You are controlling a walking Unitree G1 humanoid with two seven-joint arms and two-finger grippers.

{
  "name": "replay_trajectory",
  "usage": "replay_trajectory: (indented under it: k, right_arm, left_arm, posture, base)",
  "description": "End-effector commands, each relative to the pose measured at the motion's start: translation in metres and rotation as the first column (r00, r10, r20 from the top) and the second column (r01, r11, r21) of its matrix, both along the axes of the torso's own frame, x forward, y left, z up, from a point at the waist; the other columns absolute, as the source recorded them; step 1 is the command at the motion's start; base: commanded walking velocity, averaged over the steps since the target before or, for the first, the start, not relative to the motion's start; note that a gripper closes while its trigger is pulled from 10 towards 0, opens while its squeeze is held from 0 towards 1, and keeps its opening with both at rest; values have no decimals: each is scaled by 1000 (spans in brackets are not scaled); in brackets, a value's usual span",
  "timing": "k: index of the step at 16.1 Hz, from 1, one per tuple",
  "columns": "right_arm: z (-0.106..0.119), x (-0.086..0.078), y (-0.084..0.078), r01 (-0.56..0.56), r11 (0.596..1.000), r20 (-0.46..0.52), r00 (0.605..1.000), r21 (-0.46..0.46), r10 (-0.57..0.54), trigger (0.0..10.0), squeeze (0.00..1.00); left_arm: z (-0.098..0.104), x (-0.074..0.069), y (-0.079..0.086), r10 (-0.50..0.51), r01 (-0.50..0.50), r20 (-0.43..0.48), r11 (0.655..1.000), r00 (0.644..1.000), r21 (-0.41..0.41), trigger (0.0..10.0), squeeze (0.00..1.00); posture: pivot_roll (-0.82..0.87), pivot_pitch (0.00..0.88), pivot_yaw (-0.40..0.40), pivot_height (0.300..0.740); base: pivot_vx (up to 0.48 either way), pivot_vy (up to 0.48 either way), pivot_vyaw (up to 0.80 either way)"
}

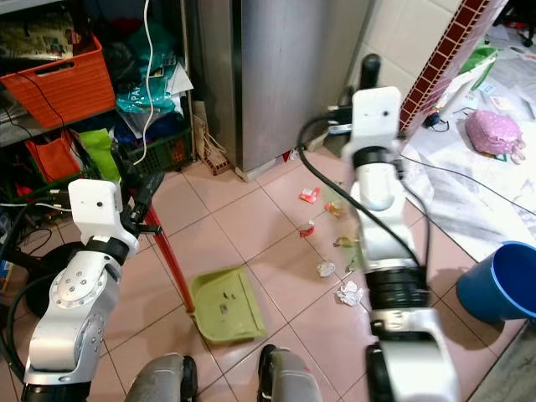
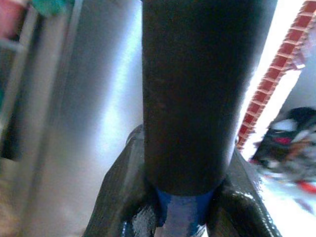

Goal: Sweep floor

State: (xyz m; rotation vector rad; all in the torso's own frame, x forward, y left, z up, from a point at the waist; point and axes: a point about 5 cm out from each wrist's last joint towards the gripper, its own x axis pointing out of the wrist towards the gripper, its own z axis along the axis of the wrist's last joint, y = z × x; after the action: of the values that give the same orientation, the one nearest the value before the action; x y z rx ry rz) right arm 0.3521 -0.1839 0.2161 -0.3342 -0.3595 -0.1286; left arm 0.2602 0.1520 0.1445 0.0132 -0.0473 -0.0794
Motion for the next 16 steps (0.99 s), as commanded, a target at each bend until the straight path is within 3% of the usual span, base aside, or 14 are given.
replay_trajectory:
  k: [1,3,7,16]
  right_arm:
    - [3,-1,-3,42,998,30,999,-56,-40,10000,0]
    - [-5,-1,-7,73,994,5,997,-86,-73,10000,0]
    - [-47,-5,-21,160,984,-143,975,-85,-171,10000,0]
    - [-61,-10,-11,128,989,-166,976,-73,-139,10000,0]
  left_arm:
    - [10,0,-1,-4,4,58,1000,998,2,10000,0]
    - [10,-1,-1,-6,6,70,1000,998,1,10000,0]
    - [11,-1,1,-38,36,73,999,997,25,10000,0]
    - [10,-4,-1,-59,57,74,998,995,24,10000,0]
  posture:
    - [58,159,-57,740]
    - [58,161,-56,740]
    - [63,163,-53,740]
    - [68,167,-47,740]
  base:
    - [0,0,0]
    - [0,0,0]
    - [0,0,-200]
    - [225,0,-676]
